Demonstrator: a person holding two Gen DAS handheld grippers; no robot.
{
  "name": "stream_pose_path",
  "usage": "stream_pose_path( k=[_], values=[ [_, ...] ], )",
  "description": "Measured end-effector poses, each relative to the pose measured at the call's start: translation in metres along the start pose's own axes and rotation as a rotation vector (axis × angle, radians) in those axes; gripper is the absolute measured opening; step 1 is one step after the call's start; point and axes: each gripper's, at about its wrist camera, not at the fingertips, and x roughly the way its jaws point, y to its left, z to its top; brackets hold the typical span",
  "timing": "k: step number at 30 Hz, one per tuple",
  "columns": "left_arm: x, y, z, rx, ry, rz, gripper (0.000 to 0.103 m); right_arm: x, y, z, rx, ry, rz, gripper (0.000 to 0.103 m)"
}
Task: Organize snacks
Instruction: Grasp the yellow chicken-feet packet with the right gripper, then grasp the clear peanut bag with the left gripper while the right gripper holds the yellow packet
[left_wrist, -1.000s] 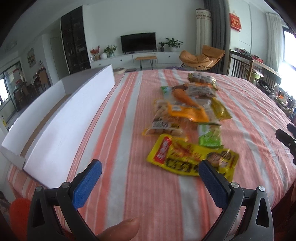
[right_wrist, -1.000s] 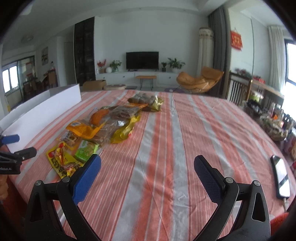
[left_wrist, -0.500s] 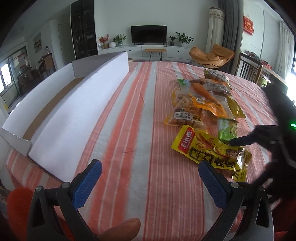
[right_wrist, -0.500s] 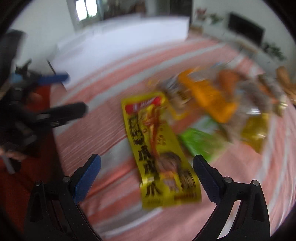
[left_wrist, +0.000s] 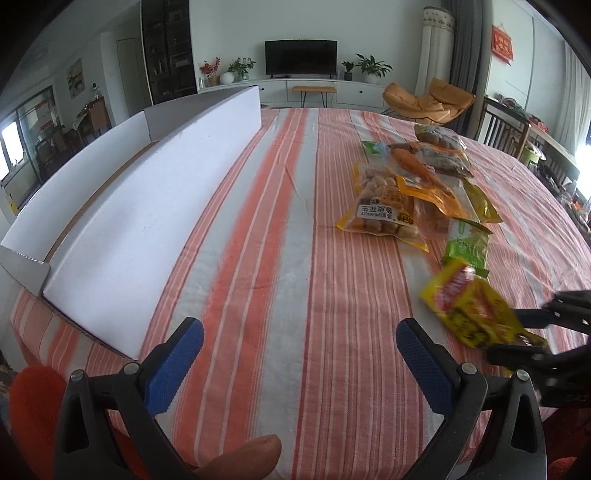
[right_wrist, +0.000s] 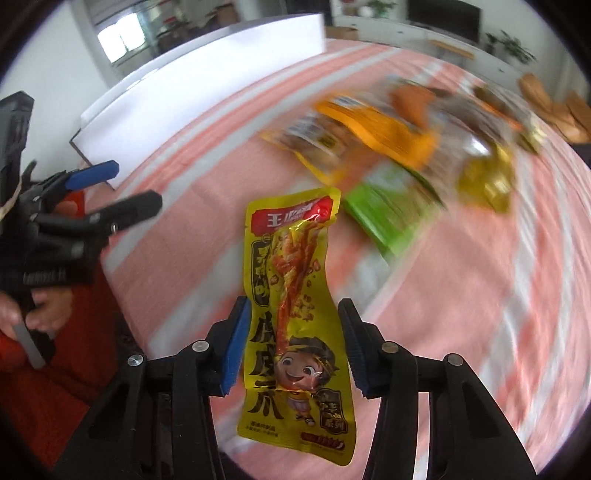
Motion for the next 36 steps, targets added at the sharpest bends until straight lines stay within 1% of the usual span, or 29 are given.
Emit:
stream_pose_path(
  k=[1,2,5,7,11,14,17,19,20,23,25,26,28,31,36],
  values=[
    [0.001,-0.002,0.000,0.003,0.004,0.000,0.103,-0.005,-0.007,-0.010,0.026,-0.005,-0.006,0.051],
    [0.002,-0.004,0.001,0.008,0.009,-0.001,0.103,-0.011,-0.015,-0.008,0.040,-0.003,-0.019,0.051],
    [0.007,-0.011,0.002,0.026,0.024,0.001,0.103,-0.023,-0.038,-0.023,0.088,-0.015,-0.065,0.052],
    [0.010,-0.018,0.004,0.049,0.034,0.001,0.103,-0.030,-0.052,-0.030,0.131,-0.019,-0.112,0.053],
    [0.027,-0.032,0.015,0.097,0.070,-0.007,0.103,-0.045,-0.101,-0.041,0.270,-0.053,-0.206,0.053],
    [0.046,-0.039,0.025,0.124,0.095,-0.014,0.103,-0.049,-0.140,-0.035,0.347,-0.081,-0.277,0.055],
    [0.065,-0.044,0.035,0.139,0.127,-0.033,0.103,-0.047,-0.174,-0.025,0.425,-0.120,-0.296,0.055],
    [0.077,-0.047,0.040,0.154,0.145,-0.024,0.103,-0.046,-0.191,-0.018,0.481,-0.153,-0.301,0.056],
    [0.079,-0.046,0.042,0.150,0.135,-0.035,0.103,-0.045,-0.197,-0.017,0.502,-0.174,-0.308,0.057],
    [0.087,-0.046,0.049,0.140,0.150,-0.052,0.103,-0.044,-0.203,-0.015,0.527,-0.215,-0.329,0.060],
    [0.093,-0.042,0.053,0.121,0.164,-0.083,0.103,-0.043,-0.199,-0.015,0.517,-0.232,-0.341,0.068],
    [0.095,-0.039,0.054,0.109,0.166,-0.092,0.103,-0.041,-0.195,-0.015,0.504,-0.240,-0.348,0.070],
    [0.097,-0.037,0.056,0.111,0.158,-0.089,0.103,-0.038,-0.189,-0.015,0.473,-0.239,-0.377,0.085],
    [0.099,-0.036,0.057,0.109,0.144,-0.089,0.103,-0.029,-0.182,-0.009,0.422,-0.194,-0.434,0.090],
    [0.095,-0.035,0.052,0.090,0.122,-0.076,0.103,-0.028,-0.182,-0.010,0.415,-0.186,-0.434,0.093]
  ],
)
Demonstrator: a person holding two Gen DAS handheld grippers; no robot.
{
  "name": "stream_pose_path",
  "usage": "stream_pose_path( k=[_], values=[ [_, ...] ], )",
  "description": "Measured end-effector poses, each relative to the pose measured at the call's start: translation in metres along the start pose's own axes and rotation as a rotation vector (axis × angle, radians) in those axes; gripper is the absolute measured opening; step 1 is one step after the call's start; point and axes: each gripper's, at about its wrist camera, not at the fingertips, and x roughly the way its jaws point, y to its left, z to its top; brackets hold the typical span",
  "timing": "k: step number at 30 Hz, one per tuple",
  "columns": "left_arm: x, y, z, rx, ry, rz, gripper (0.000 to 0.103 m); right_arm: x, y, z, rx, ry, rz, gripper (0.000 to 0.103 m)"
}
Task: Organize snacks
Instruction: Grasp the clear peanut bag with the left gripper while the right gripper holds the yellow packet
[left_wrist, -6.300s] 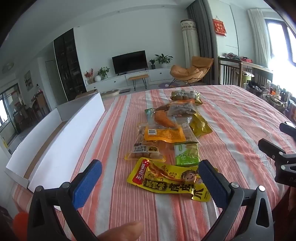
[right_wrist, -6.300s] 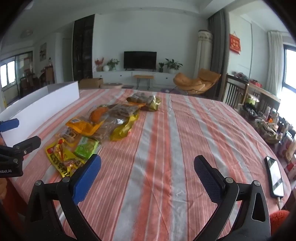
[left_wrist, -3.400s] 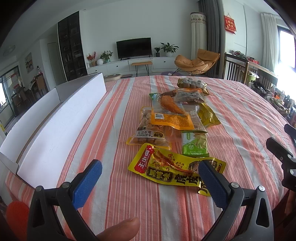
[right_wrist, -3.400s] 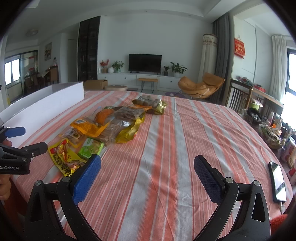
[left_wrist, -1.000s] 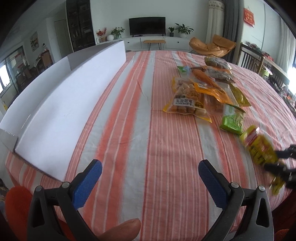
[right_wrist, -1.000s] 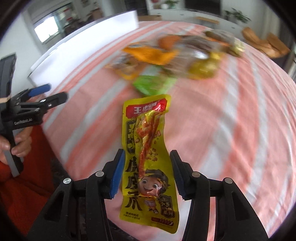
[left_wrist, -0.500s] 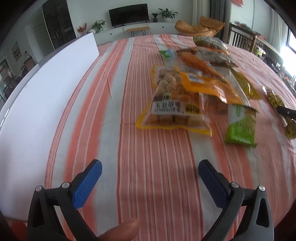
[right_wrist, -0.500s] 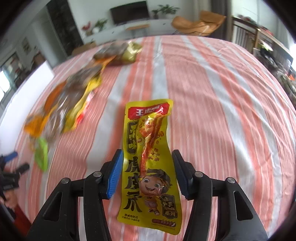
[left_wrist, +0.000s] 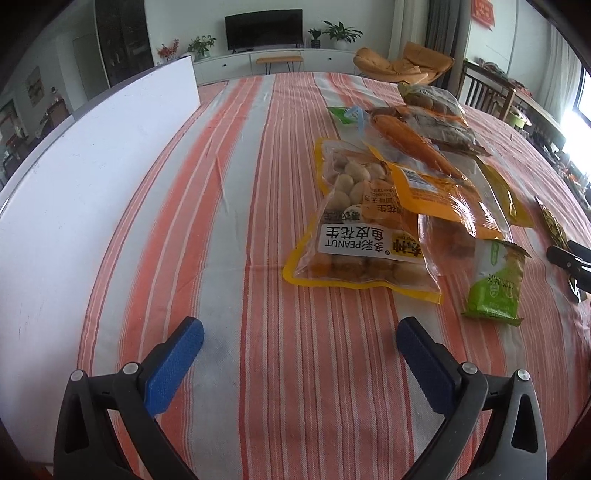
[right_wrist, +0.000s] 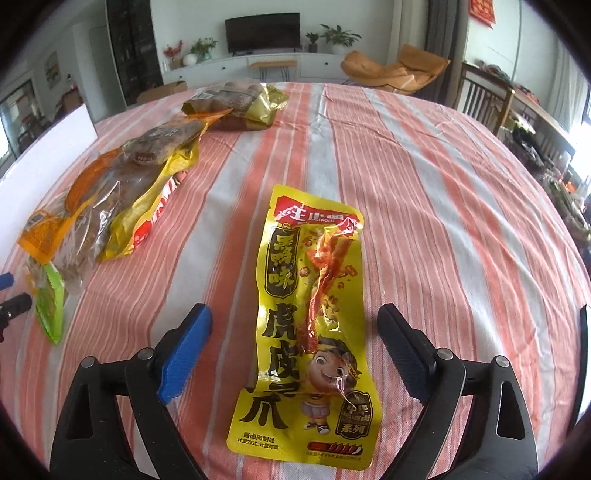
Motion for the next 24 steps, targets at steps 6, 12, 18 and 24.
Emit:
stream_pose_path(
  k=[6,12,18,24],
  values=[
    [0.001,0.000,0.001,-0.004,-0.001,0.000,0.103,0.002,-0.002,0.001,-0.002,0.004,0.005,0.096],
    [-0.002,0.001,-0.001,0.016,0.009,-0.015,0.103,0.003,-0.002,0.001,-0.003,0.006,0.008,0.097],
    [-0.004,-0.003,0.015,0.074,0.063,-0.184,0.103,0.003,-0.002,0.001,-0.003,0.006,0.008,0.097],
    [0.020,-0.029,0.053,0.226,0.042,-0.134,0.103,0.003,-0.001,0.001,-0.003,0.006,0.009,0.097]
  ],
)
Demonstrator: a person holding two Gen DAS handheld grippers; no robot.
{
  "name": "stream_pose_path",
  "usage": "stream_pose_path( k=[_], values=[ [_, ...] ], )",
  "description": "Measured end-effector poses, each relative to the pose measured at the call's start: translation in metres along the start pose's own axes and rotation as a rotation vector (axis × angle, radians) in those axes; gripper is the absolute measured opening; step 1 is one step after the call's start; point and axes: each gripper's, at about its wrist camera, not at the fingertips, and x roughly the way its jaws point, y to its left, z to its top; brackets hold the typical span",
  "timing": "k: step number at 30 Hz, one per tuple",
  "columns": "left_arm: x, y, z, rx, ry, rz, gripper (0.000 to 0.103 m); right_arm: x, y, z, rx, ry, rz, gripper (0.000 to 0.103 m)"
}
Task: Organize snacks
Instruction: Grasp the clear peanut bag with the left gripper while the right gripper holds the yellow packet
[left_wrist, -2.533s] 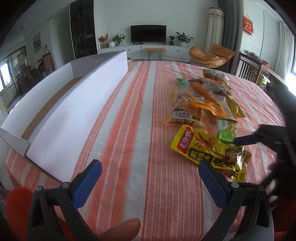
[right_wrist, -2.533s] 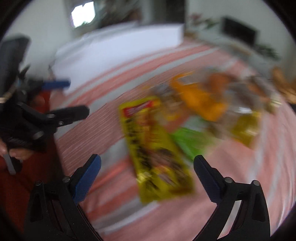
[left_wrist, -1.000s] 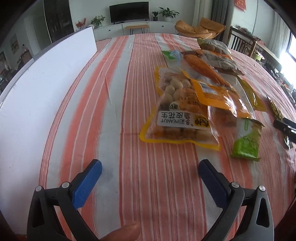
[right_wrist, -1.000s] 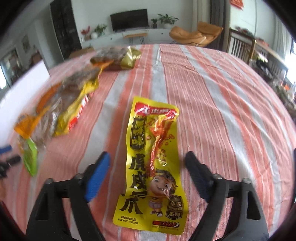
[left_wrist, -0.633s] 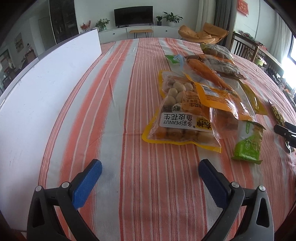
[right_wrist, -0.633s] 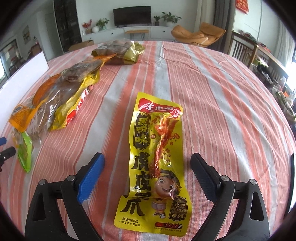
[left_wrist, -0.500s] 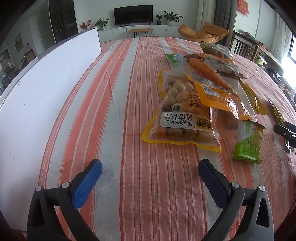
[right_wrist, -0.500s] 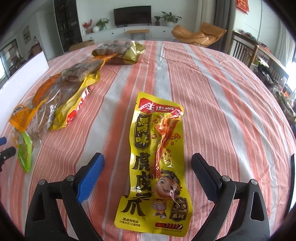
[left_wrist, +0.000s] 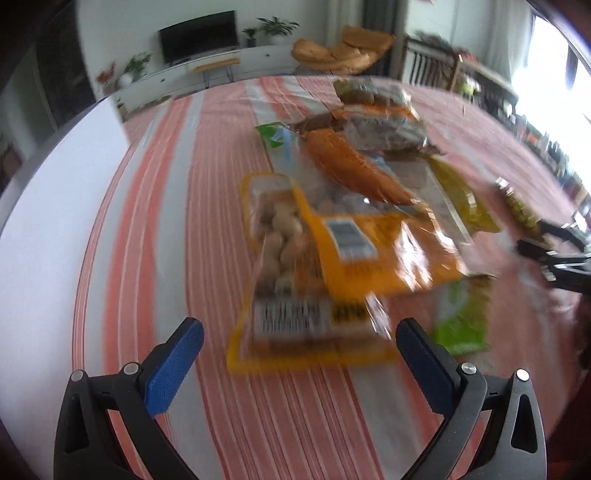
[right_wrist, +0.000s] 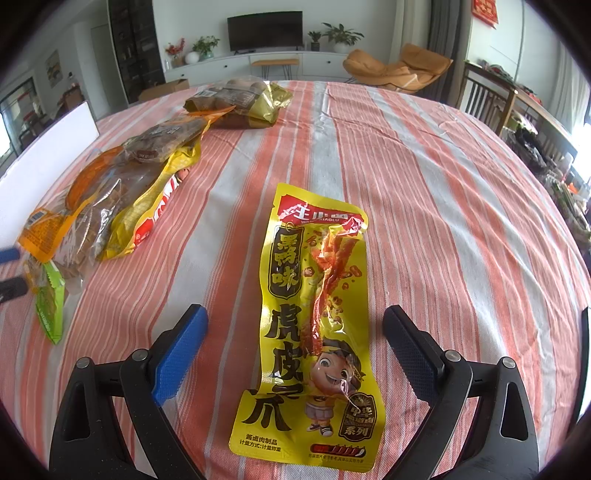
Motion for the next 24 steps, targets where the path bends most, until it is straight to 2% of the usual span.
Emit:
stream_pose_path(
  k=[6,8,10,12,16,20,23,24],
  values=[
    [0.024,-0.003,0.032,0.037,0.004,-0.058,0.102,0.000,0.000,0.000,0.000,0.000,0.000,0.097],
    [0.025,-0.001,0.034,0.018,0.002,-0.076,0.082,0.000,0.000,0.000,0.000,0.000,0.000,0.098],
    [0.021,0.002,0.031,-0.006,-0.007,-0.048,0.062,0.000,0.000,0.000,0.000,0.000,0.000,0.098],
    [0.016,0.010,0.026,-0.048,-0.001,-0.063,0.060,0.000,0.000,0.000,0.000,0.000,0.000,0.098],
    [-0.003,0.019,-0.003,-0.096,0.016,-0.036,0.060,0.000,0.000,0.000,0.000,0.000,0.000,0.098],
    [-0.030,0.021,-0.047,-0.113,0.038,-0.030,0.060,0.000,0.000,0.000,0.000,0.000,0.000,0.098],
    [-0.041,0.022,-0.065,-0.113,0.044,-0.026,0.068,0.000,0.000,0.000,0.000,0.000,0.000,0.098],
    [-0.042,0.023,-0.068,-0.113,0.044,-0.029,0.080,0.000,0.000,0.000,0.000,0.000,0.000,0.098]
  ],
)
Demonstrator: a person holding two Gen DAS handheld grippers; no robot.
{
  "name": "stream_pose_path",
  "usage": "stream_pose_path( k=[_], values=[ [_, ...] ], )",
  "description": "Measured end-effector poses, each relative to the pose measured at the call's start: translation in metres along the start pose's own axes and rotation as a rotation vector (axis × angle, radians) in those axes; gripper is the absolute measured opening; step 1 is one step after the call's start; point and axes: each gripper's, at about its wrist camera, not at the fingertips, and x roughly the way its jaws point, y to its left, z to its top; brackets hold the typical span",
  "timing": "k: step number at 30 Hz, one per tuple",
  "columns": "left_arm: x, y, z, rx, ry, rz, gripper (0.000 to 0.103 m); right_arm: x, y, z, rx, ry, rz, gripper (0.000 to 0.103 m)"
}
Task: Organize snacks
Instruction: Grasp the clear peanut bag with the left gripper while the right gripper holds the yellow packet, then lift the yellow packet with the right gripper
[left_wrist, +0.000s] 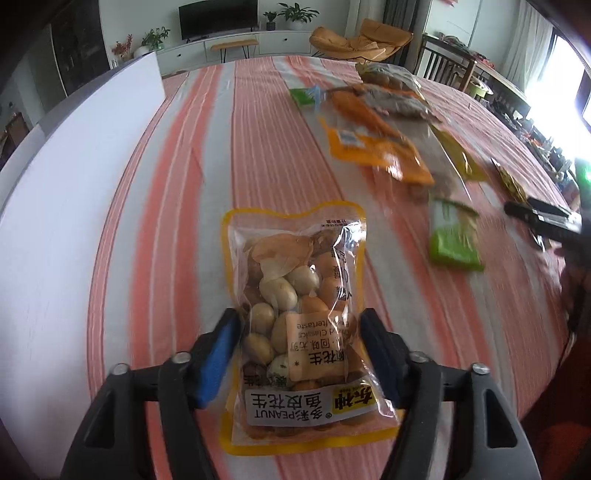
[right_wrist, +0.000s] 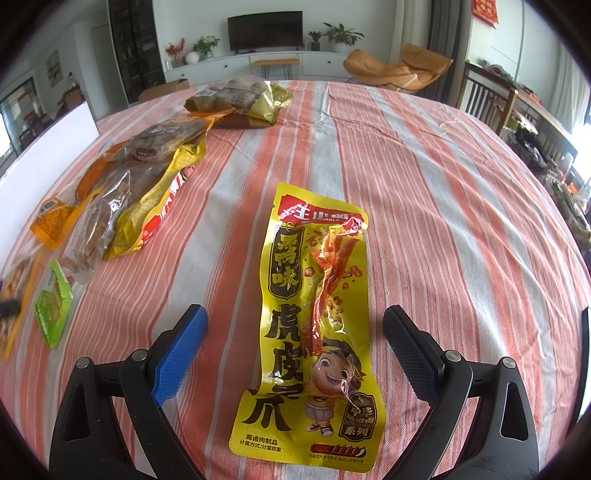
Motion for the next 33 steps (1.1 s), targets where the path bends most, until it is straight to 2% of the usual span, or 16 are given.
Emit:
stream_pose_path(
  k=[1,2,7,10,12,14,15,16,20,22,23,25,30,32,33],
  values=[
    [0.000,0.002,-0.002,-0.001,-0.003,-0.005,0.091,0.000,0.000,0.000,0.000,0.000,0.000,0.098],
    [-0.001,0.004,-0.003,-0.003,-0.010,-0.010,0.093,0.000,0.000,0.000,0.000,0.000,0.000,0.098],
    [-0.002,0.007,0.004,-0.014,-0.024,-0.028,0.093,0.000,0.000,0.000,0.000,0.000,0.000,0.098],
    [0.007,0.000,0.010,0.021,-0.001,0.005,0.093,0.000,0.000,0.000,0.000,0.000,0.000,0.098],
    [0.015,-0.007,0.009,0.055,0.029,0.052,0.094,0.000,0.000,0.000,0.000,0.000,0.000,0.098],
    [0.010,-0.010,0.005,0.051,-0.004,0.034,0.080,0.000,0.000,0.000,0.001,0.000,0.002,0.098],
    [0.006,-0.010,0.004,0.054,-0.015,0.044,0.064,0.000,0.000,0.000,0.002,-0.001,0.004,0.098],
    [0.004,-0.011,0.003,0.050,-0.015,0.027,0.060,-0.001,-0.002,0.000,0.011,-0.006,0.016,0.097],
    [-0.001,-0.008,-0.005,0.029,-0.050,0.032,0.057,-0.018,-0.029,-0.006,0.158,-0.103,0.166,0.096],
    [-0.003,-0.008,-0.009,0.024,-0.060,0.033,0.057,-0.023,-0.043,-0.009,0.246,-0.124,0.206,0.096],
    [-0.003,-0.008,-0.011,0.025,-0.063,0.033,0.057,-0.023,-0.045,-0.008,0.273,-0.107,0.226,0.096],
    [-0.004,-0.008,-0.013,0.019,-0.064,0.031,0.057,-0.020,-0.035,-0.004,0.240,-0.049,0.209,0.096],
    [-0.007,-0.003,-0.011,-0.037,-0.066,-0.004,0.056,-0.004,0.016,0.010,0.006,0.140,0.046,0.096],
    [-0.013,0.000,-0.012,-0.060,-0.076,-0.029,0.055,-0.003,0.022,0.013,-0.033,0.157,0.009,0.083],
    [-0.018,0.001,-0.012,-0.067,-0.087,-0.037,0.056,-0.007,0.020,0.016,-0.026,0.149,0.004,0.048]
  ],
)
